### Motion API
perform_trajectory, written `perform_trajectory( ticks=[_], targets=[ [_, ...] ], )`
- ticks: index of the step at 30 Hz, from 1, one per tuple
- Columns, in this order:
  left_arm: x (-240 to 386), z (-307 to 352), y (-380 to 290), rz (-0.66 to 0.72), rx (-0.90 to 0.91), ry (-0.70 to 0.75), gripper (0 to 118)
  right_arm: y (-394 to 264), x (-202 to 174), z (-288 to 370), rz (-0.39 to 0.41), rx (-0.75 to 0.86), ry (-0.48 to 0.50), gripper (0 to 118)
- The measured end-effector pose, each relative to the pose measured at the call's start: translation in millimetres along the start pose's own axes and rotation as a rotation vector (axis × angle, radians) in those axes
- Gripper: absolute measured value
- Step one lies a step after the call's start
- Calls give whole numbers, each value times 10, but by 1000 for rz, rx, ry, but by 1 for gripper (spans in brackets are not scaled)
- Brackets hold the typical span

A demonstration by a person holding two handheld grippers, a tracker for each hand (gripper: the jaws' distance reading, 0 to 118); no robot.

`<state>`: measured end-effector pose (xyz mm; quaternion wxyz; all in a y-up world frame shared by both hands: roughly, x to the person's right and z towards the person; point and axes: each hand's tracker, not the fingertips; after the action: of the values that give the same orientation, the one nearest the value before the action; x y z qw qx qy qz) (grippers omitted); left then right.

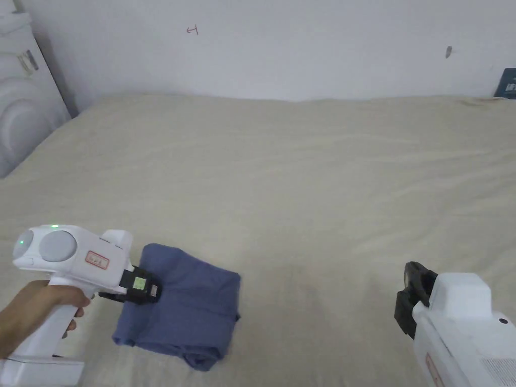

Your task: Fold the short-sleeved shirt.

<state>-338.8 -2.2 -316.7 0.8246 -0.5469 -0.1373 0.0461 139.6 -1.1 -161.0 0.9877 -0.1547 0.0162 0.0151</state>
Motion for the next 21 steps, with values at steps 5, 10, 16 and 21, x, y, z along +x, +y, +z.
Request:
perform_trajectory(
  ticks=[5, 10, 16, 21],
  targets=[
    [-488, 240, -13, 42, -31, 115, 18, -17, -56, -57, -1, -7, -2, 1],
    [-846, 319, -102, 107, -45, 178, 18, -59, -67, -109, -3, -25, -16, 1],
    [-1071, 219, -186, 153, -67, 191, 18, -93, -61, -147, 0, -43, -33, 1],
    [-1100, 177, -205, 184, -61, 180, 22, -105, -39, -137, 6, -46, -40, 1]
  ],
)
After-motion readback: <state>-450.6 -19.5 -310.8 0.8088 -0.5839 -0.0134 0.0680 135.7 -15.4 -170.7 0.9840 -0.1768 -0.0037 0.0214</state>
